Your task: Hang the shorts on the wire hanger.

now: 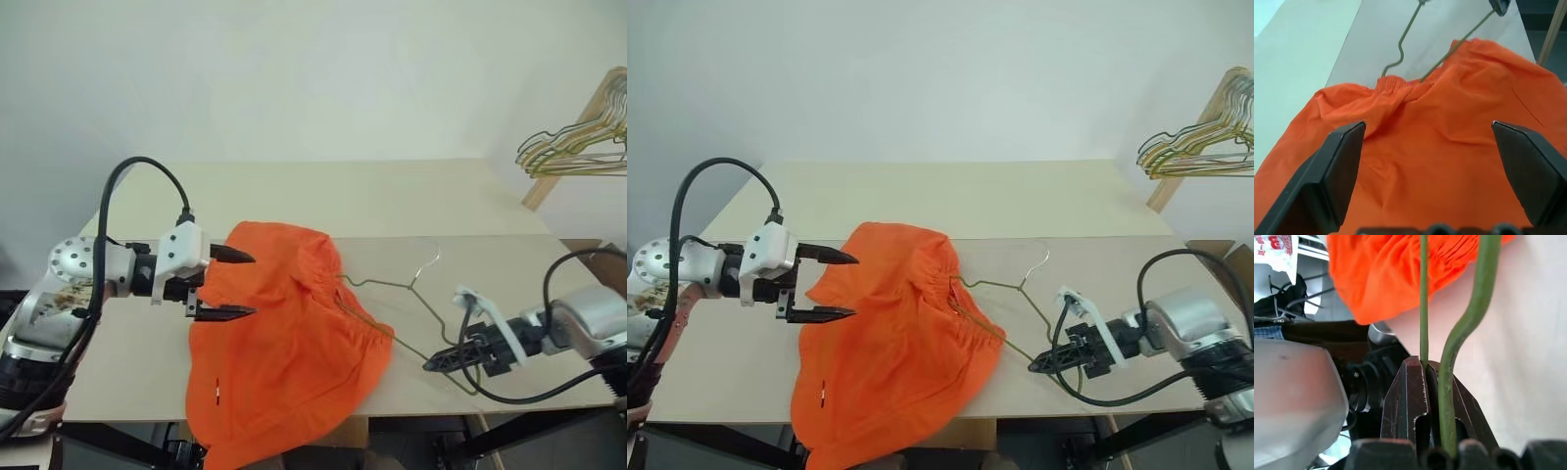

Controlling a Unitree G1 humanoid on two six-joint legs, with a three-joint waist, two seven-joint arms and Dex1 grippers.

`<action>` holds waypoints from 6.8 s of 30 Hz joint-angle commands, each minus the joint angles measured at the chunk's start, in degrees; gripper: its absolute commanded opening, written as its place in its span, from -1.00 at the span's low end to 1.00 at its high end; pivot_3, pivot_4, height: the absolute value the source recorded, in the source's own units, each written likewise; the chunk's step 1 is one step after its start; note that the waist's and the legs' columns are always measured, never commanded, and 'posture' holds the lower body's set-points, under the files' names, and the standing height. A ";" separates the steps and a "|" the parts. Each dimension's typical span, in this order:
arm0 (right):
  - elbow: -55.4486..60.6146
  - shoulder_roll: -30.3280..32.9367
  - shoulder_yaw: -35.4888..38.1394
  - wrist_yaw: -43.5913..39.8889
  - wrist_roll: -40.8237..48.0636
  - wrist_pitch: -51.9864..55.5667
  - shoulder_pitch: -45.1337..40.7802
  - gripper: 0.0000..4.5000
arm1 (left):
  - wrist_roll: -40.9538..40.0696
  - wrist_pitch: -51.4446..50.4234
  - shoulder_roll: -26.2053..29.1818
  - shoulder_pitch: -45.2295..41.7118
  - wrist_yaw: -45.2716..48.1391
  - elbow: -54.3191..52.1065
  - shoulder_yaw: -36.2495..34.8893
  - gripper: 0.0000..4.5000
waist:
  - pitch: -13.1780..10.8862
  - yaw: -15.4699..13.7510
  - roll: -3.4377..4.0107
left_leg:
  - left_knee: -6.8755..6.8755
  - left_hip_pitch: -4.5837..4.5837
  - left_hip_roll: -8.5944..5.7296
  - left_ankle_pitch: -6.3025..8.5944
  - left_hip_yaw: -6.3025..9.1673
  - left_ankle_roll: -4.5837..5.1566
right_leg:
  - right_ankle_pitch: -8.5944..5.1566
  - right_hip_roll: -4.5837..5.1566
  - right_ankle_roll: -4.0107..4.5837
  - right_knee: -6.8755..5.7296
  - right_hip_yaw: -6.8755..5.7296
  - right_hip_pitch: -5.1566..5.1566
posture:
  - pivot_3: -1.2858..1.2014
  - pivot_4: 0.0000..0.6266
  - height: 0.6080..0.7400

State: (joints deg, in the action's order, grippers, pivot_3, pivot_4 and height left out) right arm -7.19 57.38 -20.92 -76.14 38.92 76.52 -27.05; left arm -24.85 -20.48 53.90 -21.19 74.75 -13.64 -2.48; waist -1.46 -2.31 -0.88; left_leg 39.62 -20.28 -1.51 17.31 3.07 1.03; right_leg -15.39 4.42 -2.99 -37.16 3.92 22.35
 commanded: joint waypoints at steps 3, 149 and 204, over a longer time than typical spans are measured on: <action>1.33 2.77 0.28 -2.51 0.59 0.57 0.41 -1.00 | -1.50 -1.37 1.80 1.43 -0.85 -2.85 -3.09 0.99 | -0.01 -0.95 0.02 | 0.00 0.00 0.00 0.00 0.01 0.00 | 0.00 -0.01 0.00 0.00 -0.01 0.00 | 0.15 -1.00 1.00; 17.81 -18.15 4.72 17.71 -22.66 -21.17 -17.43 -1.00 | 11.69 24.81 -7.66 -48.45 17.11 49.50 13.20 0.99 | 0.01 3.84 -0.03 | 0.15 -0.81 -0.26 -0.22 0.08 -0.34 | 0.06 -0.05 0.10 -0.46 -0.14 1.03 | 0.00 -1.00 1.00; 27.37 -11.12 6.85 18.02 -21.51 -21.74 -16.43 -0.23 | 7.41 39.91 -12.96 -58.79 17.75 71.19 48.50 -1.00 | 0.00 6.51 -0.05 | 0.34 -0.98 -0.27 -0.10 0.12 -0.13 | -0.03 -0.02 -0.04 -0.56 -0.09 1.16 | -0.06 -1.00 1.00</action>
State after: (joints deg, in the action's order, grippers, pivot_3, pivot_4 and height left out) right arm 18.17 44.87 -18.16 -58.46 16.42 55.21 -43.70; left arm -16.10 20.49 40.66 -79.79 92.29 57.20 47.95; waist -1.46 4.20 -0.93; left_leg 39.99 -21.27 -1.79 17.21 3.18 0.91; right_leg -15.42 4.41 -3.03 -37.72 3.84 23.51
